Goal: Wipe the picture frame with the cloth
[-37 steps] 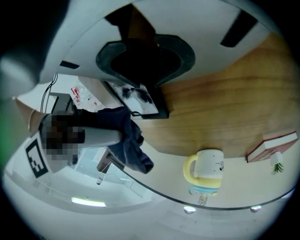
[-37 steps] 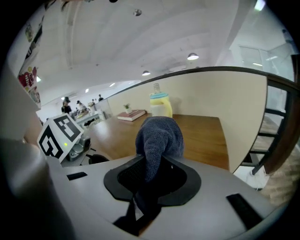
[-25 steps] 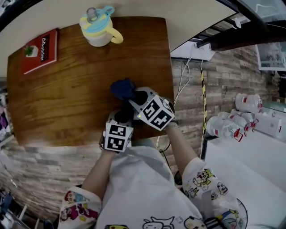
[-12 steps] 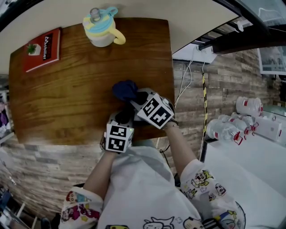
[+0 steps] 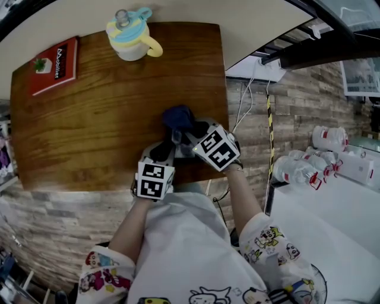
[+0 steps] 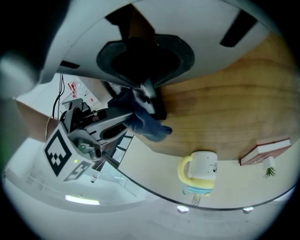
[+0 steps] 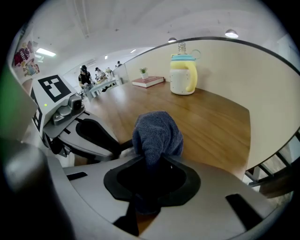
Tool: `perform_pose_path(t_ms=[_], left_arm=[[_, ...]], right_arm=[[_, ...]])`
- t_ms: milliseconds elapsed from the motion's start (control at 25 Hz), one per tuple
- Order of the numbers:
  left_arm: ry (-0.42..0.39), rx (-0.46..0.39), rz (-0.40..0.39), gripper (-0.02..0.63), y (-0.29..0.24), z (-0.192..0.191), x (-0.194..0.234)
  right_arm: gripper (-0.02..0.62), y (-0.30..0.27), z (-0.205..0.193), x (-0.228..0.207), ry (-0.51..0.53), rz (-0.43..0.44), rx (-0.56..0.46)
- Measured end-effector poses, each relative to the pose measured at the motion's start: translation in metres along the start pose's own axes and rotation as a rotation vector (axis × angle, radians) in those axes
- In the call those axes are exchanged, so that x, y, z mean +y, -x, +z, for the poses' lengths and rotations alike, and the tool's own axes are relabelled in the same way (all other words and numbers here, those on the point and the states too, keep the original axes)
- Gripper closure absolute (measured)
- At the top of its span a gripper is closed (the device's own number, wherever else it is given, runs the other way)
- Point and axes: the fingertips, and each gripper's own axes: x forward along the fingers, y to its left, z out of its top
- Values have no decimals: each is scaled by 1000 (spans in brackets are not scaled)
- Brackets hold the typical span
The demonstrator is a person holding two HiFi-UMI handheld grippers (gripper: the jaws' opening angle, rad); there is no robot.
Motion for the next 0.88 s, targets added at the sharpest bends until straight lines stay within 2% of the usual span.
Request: perform_pose_path(t_ms=[280, 440, 680, 880], left_arm=[[4, 4, -3, 525, -1, -1, 0], [5, 4, -2, 525, -3, -3, 0], [5, 4, -1, 525, -1, -1, -1], [4, 4, -2, 525, -2, 0, -1]], right_arm=[[525, 22, -17, -14, -56, -72, 12], [525, 30, -26, -22, -164, -87, -39], [525, 42, -41, -34, -247, -141, -35], [525, 56, -51, -42, -264, -206, -33]])
